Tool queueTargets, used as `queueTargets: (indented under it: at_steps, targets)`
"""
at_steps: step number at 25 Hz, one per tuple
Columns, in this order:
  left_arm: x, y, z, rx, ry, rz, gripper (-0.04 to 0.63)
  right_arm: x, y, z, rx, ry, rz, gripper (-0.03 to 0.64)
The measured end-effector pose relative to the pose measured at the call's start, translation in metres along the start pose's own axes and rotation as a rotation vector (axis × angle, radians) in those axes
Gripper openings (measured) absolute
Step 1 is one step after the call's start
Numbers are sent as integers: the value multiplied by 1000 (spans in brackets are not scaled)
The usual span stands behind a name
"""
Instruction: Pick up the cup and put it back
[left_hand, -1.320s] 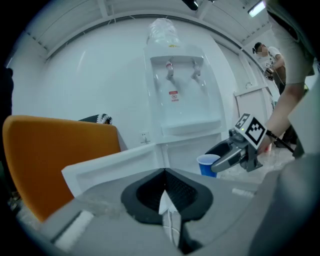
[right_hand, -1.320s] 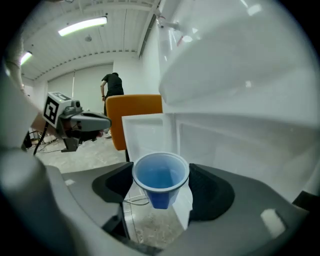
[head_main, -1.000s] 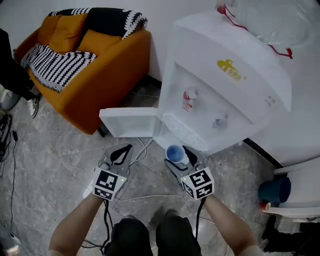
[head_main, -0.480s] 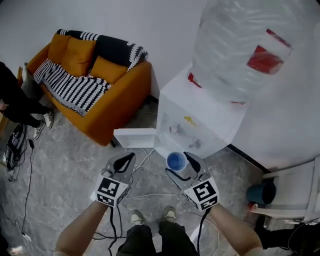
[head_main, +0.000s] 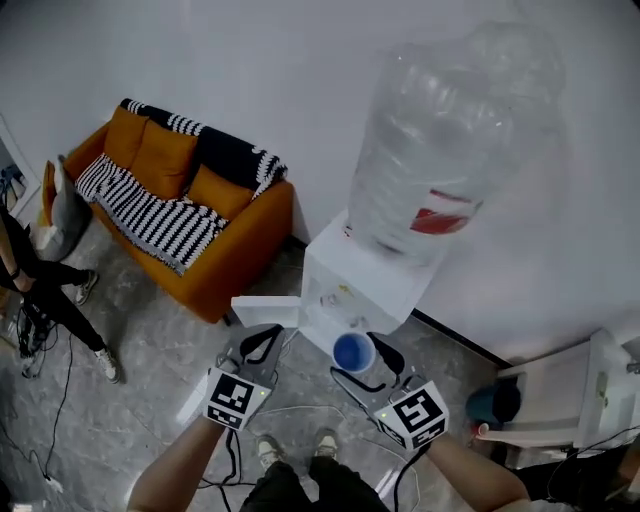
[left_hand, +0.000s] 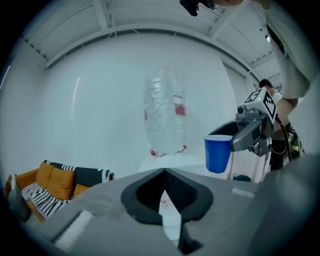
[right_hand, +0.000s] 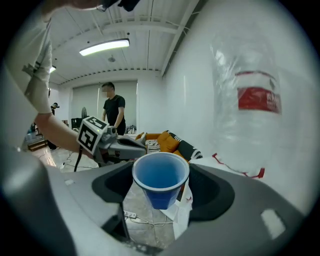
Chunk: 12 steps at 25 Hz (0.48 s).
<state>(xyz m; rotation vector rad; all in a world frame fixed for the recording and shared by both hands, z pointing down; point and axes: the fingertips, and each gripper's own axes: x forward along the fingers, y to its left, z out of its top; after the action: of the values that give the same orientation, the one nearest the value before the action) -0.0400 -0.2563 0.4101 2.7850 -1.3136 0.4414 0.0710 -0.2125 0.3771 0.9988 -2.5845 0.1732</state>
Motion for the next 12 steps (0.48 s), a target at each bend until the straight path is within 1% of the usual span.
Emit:
queueTargets:
  at_steps: [2, 5, 8, 10, 12]
  targets:
    - [-10, -9, 30, 19, -20, -23, 3, -16, 7, 33, -12, -21, 1, 353]
    - [-33, -23, 75, 35, -74, -62, 2, -39, 17, 79, -15, -67, -8, 353]
    - [-59, -32, 110, 38, -99, -74, 3, -66, 29, 119, -33, -116, -22, 353]
    - [-77, -36, 130, 31, -111, -69, 3, -84, 36, 138, -35, -140, -30, 353]
    - [-96, -40, 150, -8, -134, -63, 2, -100, 44, 152, -27, -161, -36, 353]
